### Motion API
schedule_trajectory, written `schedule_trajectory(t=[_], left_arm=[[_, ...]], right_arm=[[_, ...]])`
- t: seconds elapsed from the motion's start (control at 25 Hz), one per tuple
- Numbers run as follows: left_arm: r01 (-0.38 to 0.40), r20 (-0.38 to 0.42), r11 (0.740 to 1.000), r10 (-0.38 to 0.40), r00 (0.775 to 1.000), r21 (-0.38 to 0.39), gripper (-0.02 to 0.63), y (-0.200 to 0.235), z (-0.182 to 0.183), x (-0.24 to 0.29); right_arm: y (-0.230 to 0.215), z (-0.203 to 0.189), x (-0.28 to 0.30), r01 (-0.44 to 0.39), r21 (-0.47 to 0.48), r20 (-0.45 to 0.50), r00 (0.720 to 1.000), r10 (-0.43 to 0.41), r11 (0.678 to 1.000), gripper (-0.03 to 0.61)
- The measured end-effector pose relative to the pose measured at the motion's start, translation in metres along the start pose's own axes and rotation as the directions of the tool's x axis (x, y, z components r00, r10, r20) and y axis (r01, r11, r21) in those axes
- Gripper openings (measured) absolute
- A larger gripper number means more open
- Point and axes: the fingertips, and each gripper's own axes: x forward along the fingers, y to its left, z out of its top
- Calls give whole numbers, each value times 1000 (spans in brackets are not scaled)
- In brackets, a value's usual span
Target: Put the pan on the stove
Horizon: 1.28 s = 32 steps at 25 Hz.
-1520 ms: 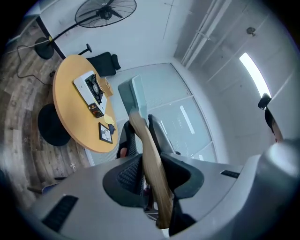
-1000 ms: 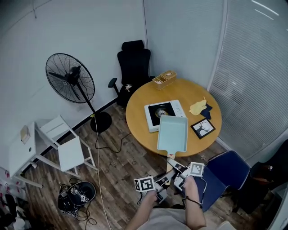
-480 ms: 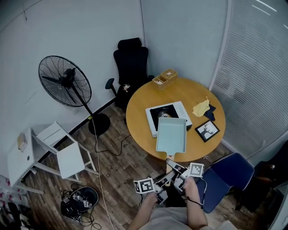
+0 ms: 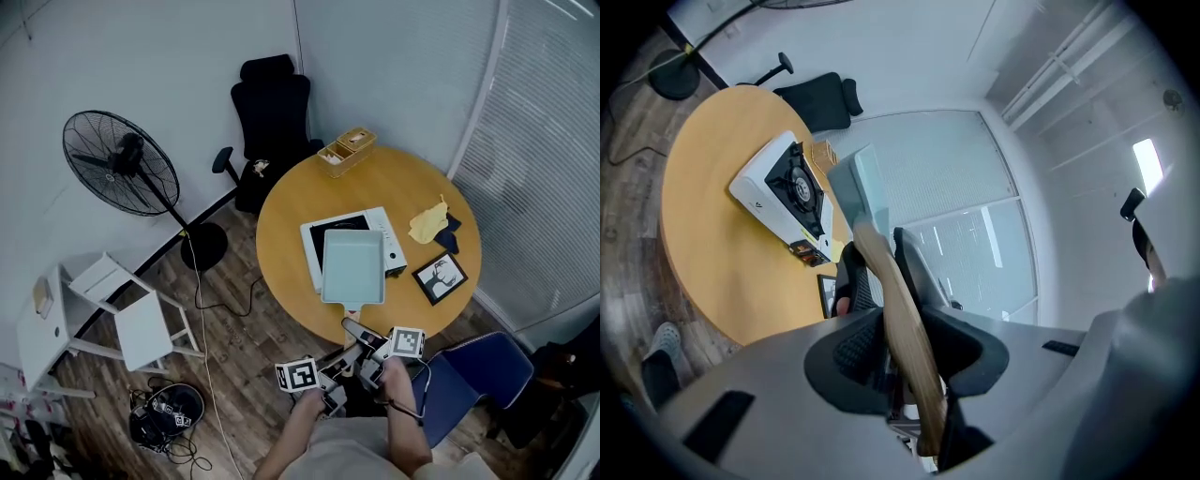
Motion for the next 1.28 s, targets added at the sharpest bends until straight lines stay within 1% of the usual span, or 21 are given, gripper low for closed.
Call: schedule_trajectory(t=[0.12, 0.24, 0.36, 0.48, 0.6, 0.68, 0.8, 0.88, 1.0, 1.12, 1.2, 1.28], left_arm=[[-8, 10, 1000, 8, 1000, -21, 137, 8, 19, 20], [-19, 18, 1000, 20, 1000, -24, 137, 16, 39, 41], [-37, 19, 999, 37, 999, -8, 137, 23, 57, 59], [-56, 19, 998, 56, 998, 0, 138, 28, 73, 74], [-79, 31, 997, 79, 996, 2, 138, 35, 87, 86], [-91, 44, 996, 91, 995, 3, 138, 40, 95, 92], [-104, 62, 995, 104, 993, -6, 138, 48, 101, 100], [-111, 72, 994, 112, 991, -9, 138, 53, 103, 103], [-119, 82, 993, 120, 989, -19, 140, 58, 104, 104], [-117, 84, 993, 119, 989, -23, 140, 61, 105, 103], [-115, 81, 993, 116, 990, -22, 140, 61, 106, 103], [-111, 79, 994, 113, 991, -21, 140, 63, 108, 102]], right_arm=[[-14, 23, 8, 2, 21, -7, 1000, -2, 1000, 179], [-24, 49, 18, -11, 33, -14, 1000, 11, 999, 181], [-38, 67, 25, 47, 60, -43, 998, -44, 997, 183], [-34, 86, 41, -6, 46, -70, 998, 10, 999, 183], [-45, 98, 49, 13, 78, -92, 996, -6, 997, 182], [-51, 106, 54, 11, 96, -95, 995, -2, 995, 181], [-60, 114, 57, 2, 102, -105, 994, 9, 995, 183], [-63, 119, 60, -24, 62, -116, 993, 31, 998, 183], [-67, 121, 63, -42, 42, -129, 990, 47, 998, 184], [-69, 118, 65, -26, 58, -137, 990, 34, 998, 184], [-71, 118, 67, -20, 48, -138, 990, 27, 999, 184], [-73, 117, 68, -3, 75, -131, 991, 13, 997, 184]])
